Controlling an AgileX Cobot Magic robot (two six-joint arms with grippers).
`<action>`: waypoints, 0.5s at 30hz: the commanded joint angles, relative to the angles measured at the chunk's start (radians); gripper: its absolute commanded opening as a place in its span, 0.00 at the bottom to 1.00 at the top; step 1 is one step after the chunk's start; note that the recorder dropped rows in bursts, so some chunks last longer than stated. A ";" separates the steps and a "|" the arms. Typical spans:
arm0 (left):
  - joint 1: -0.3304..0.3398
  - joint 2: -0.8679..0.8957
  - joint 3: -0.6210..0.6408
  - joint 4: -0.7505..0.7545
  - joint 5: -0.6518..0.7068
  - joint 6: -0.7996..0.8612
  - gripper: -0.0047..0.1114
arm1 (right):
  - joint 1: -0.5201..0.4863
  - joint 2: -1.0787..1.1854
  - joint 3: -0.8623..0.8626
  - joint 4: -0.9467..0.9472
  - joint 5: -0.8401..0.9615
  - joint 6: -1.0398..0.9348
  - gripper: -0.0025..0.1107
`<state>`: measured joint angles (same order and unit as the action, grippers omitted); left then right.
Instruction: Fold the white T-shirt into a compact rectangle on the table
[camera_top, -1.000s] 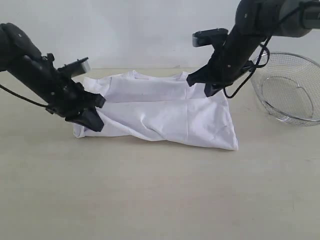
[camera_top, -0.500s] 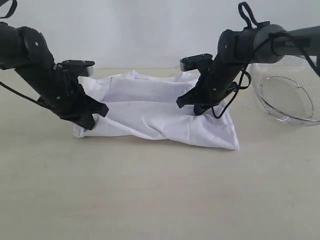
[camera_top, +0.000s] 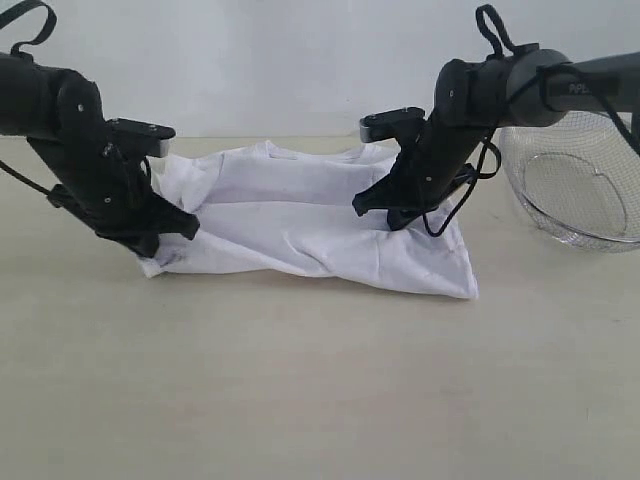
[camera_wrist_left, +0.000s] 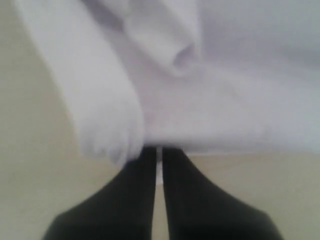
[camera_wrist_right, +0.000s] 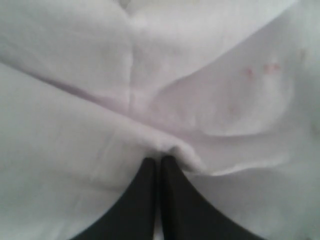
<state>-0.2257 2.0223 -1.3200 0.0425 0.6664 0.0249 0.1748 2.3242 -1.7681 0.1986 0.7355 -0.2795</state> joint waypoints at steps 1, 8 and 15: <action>-0.004 0.007 0.001 0.295 0.036 -0.198 0.08 | -0.003 0.011 0.001 -0.005 -0.019 -0.010 0.02; 0.014 0.008 0.001 0.325 -0.014 -0.174 0.08 | -0.005 0.011 0.001 -0.007 -0.019 -0.015 0.02; 0.063 -0.027 0.003 -0.016 0.154 0.078 0.08 | -0.007 0.011 0.001 -0.032 -0.015 -0.020 0.02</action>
<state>-0.1631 2.0198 -1.3200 0.2390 0.7657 -0.0461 0.1748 2.3242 -1.7681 0.1897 0.7266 -0.2874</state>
